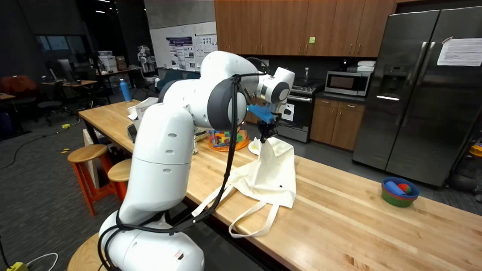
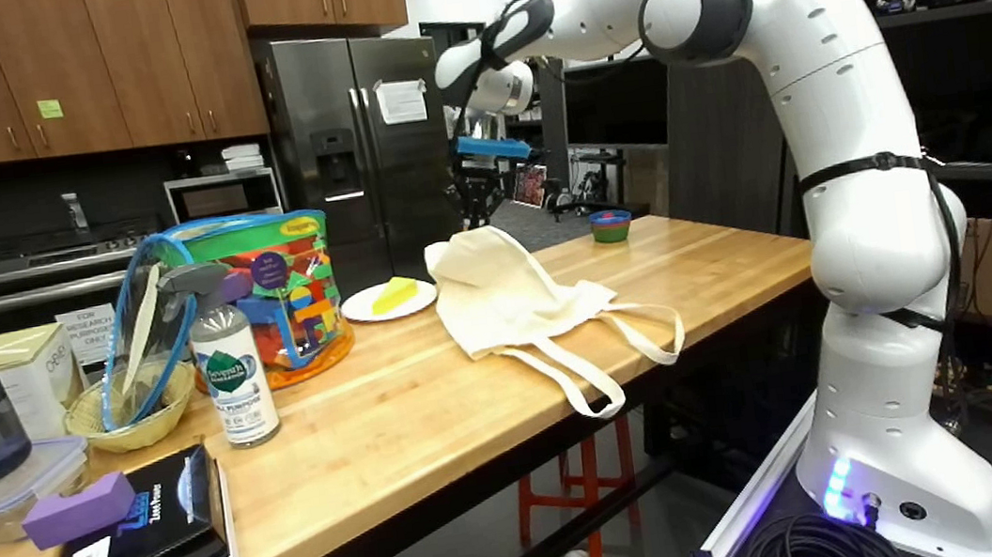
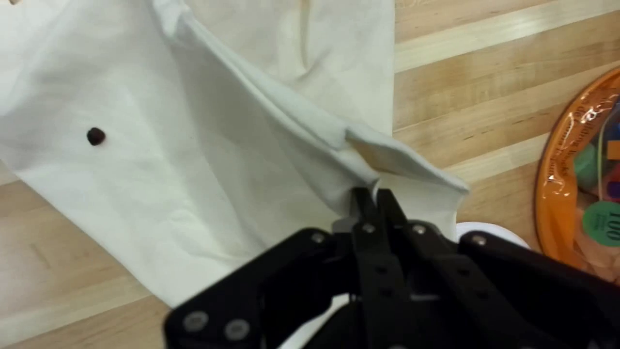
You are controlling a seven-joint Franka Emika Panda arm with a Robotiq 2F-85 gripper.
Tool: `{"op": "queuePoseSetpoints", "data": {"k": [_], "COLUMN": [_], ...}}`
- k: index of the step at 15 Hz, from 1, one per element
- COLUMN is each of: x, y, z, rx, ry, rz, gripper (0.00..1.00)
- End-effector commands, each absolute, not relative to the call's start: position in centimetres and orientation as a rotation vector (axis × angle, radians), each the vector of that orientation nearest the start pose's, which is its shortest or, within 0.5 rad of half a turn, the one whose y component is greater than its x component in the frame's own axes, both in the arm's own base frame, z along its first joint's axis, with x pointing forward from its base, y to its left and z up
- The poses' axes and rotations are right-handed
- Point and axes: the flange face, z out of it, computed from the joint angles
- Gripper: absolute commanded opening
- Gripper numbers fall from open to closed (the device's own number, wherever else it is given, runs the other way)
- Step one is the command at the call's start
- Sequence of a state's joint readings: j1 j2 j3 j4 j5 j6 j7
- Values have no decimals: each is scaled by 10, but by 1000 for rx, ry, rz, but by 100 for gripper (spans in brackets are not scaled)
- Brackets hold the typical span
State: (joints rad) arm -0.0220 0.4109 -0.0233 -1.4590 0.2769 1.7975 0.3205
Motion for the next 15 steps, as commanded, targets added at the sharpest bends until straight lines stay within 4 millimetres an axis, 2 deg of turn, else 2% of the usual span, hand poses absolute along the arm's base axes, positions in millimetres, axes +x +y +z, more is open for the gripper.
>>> {"op": "queuePoseSetpoints", "data": {"k": [1, 5, 9, 12, 15], "x": [692, 687, 666, 653, 641], "y": [33, 84, 127, 135, 112], "z": [465, 475, 463, 446, 425], "rx": [-2855, -2884, -2945, -2971, -2975], "ry": [513, 322, 134, 56, 108], "rz": [163, 181, 238, 265, 299], "gripper": [1, 1, 1, 1, 1]}}
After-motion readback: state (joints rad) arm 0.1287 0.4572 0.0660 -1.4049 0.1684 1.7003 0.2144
